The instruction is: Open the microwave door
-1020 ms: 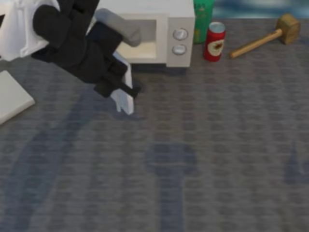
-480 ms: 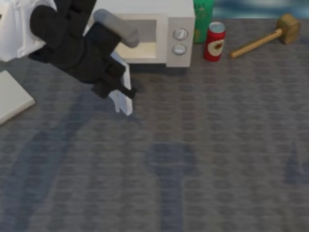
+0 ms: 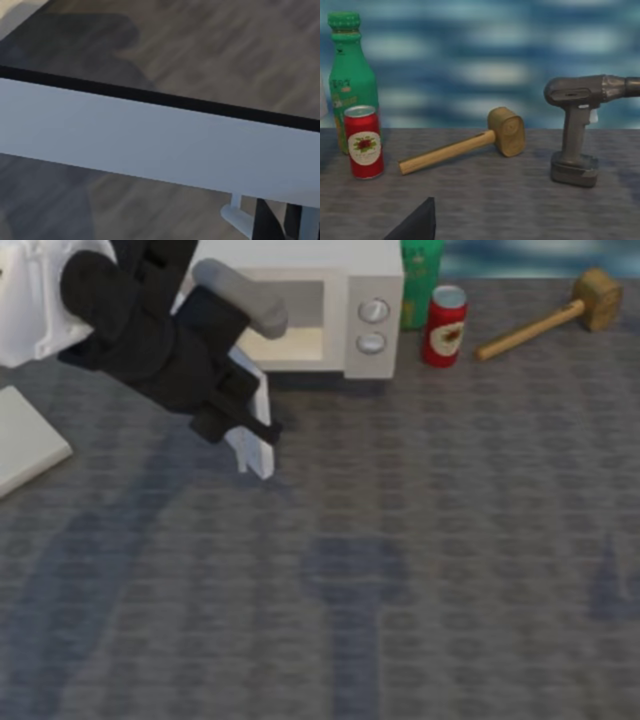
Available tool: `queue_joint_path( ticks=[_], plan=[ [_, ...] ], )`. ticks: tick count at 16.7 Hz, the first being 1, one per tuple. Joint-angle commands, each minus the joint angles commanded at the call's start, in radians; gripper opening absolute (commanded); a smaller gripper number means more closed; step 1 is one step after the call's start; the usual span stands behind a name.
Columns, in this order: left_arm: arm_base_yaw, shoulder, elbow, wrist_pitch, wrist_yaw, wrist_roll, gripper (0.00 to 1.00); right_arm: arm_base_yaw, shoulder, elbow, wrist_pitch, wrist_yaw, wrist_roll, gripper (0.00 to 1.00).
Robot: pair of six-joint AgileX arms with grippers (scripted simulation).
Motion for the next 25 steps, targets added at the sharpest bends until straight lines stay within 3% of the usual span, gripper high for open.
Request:
queue_joint_path(
  ticks=[11, 19, 25],
  plan=[
    [-0.002, 0.003, -0.004, -0.001, 0.006, 0.001, 0.0, 0.0, 0.0, 0.0, 0.0, 0.0, 0.0, 1.0],
    [0.07, -0.032, -0.033, -0.039, 0.09, 0.173, 0.0, 0.0, 0.0, 0.0, 0.0, 0.0, 0.0, 1.0],
    [0.077, -0.036, -0.035, -0.043, 0.098, 0.19, 0.0, 0.0, 0.0, 0.0, 0.0, 0.0, 0.0, 1.0]
  ],
)
